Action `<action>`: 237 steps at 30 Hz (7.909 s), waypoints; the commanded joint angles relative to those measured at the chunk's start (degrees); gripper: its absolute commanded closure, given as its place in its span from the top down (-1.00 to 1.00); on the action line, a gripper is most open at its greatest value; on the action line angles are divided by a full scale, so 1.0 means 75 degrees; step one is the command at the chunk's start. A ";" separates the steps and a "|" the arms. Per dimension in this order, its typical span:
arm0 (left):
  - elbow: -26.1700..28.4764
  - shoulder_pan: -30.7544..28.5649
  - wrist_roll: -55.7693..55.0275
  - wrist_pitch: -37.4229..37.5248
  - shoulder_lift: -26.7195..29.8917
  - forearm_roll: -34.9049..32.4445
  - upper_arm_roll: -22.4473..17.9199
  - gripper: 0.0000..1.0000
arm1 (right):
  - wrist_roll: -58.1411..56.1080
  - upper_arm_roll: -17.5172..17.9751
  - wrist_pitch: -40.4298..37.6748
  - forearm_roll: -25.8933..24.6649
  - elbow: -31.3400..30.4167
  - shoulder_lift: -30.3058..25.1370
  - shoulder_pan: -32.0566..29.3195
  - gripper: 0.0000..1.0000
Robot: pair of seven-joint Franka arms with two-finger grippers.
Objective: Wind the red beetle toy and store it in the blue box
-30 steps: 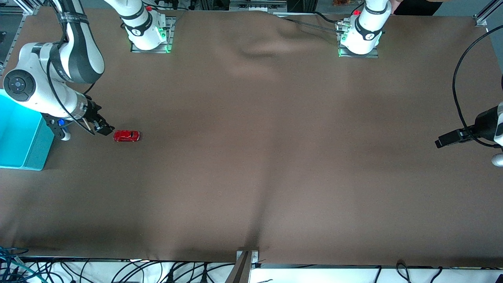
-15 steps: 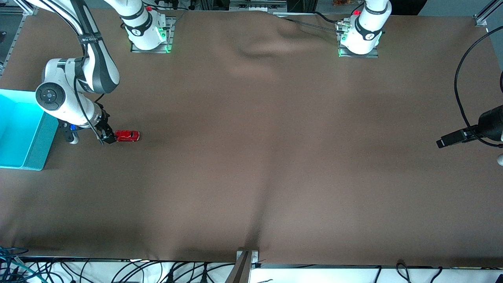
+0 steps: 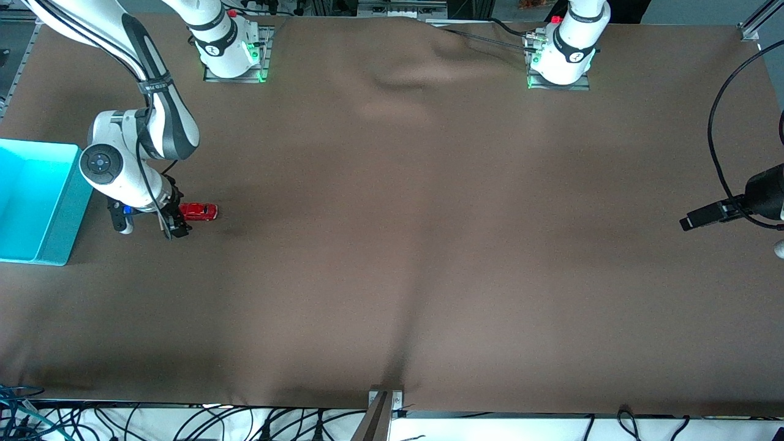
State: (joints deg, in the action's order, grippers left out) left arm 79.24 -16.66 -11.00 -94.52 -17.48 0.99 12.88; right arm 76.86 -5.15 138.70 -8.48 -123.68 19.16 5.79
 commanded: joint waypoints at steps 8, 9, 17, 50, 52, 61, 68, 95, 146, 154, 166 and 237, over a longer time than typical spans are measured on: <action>-0.0054 -0.0064 0.0166 0.0134 0.0092 0.0102 0.0040 1.00 | 0.0591 -0.0016 0.0433 -0.0159 -0.0022 0.0364 -0.0033 1.00; -0.0054 -0.0064 0.0166 0.0134 0.0092 0.0102 0.0040 1.00 | 0.0650 -0.0004 0.0433 -0.0159 -0.0022 0.0364 -0.0033 1.00; -0.0054 -0.0064 0.0166 0.0134 0.0092 0.0102 0.0040 1.00 | 0.0756 -0.0004 0.0375 -0.0159 -0.0045 0.0387 -0.0033 1.00; -0.0054 -0.0064 0.0154 0.0134 0.0092 0.0102 0.0052 1.00 | 0.1143 0.0043 0.0351 -0.0159 -0.0057 0.0762 -0.0010 1.00; -0.0054 -0.0064 0.0166 0.0134 0.0092 0.0102 0.0040 1.00 | 0.1143 0.0043 0.0351 -0.0159 -0.0057 0.0797 -0.0010 1.00; -0.0054 -0.0064 0.0166 0.0134 0.0092 0.0102 0.0040 1.00 | 0.1529 0.0031 0.0351 -0.0112 -0.0022 0.0797 -0.0033 -0.92; -0.0054 -0.0064 0.0166 0.0134 0.0092 0.0102 0.0040 1.00 | 0.1576 0.0031 0.0351 -0.0112 0.0014 0.0786 -0.0033 -1.00; -0.0054 -0.0064 0.0166 0.0134 0.0092 0.0090 0.0040 1.00 | 0.1320 0.0031 0.0152 -0.0170 0.0049 0.0446 -0.0033 -1.00; -0.0054 -0.0052 0.0143 0.0134 0.0092 0.0102 0.0052 1.00 | -0.7058 -0.1199 -0.2262 -0.0159 0.0986 -0.0621 -0.0080 -1.00; -0.0054 -0.0052 0.0154 0.0134 0.0092 0.0102 0.0040 1.00 | -0.8641 -0.1738 -0.2286 -0.0100 0.1162 -0.0586 -0.0080 -1.00; -0.0054 -0.0040 0.0154 0.0134 0.0092 0.0102 0.0040 1.00 | -1.0704 -0.2418 -0.2098 -0.0041 0.1326 -0.0527 -0.0244 -1.00; -0.0042 -0.0017 0.0154 0.0134 0.0069 0.0102 0.0029 1.00 | -1.6129 -0.2700 -0.0423 0.2910 0.3201 0.2519 -0.3361 -1.00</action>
State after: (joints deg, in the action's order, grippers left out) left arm 79.23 -16.60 -10.99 -94.51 -17.48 1.00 13.07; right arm -39.30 -25.75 134.62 8.91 -101.55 34.95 -17.94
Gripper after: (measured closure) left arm 0.000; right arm 0.529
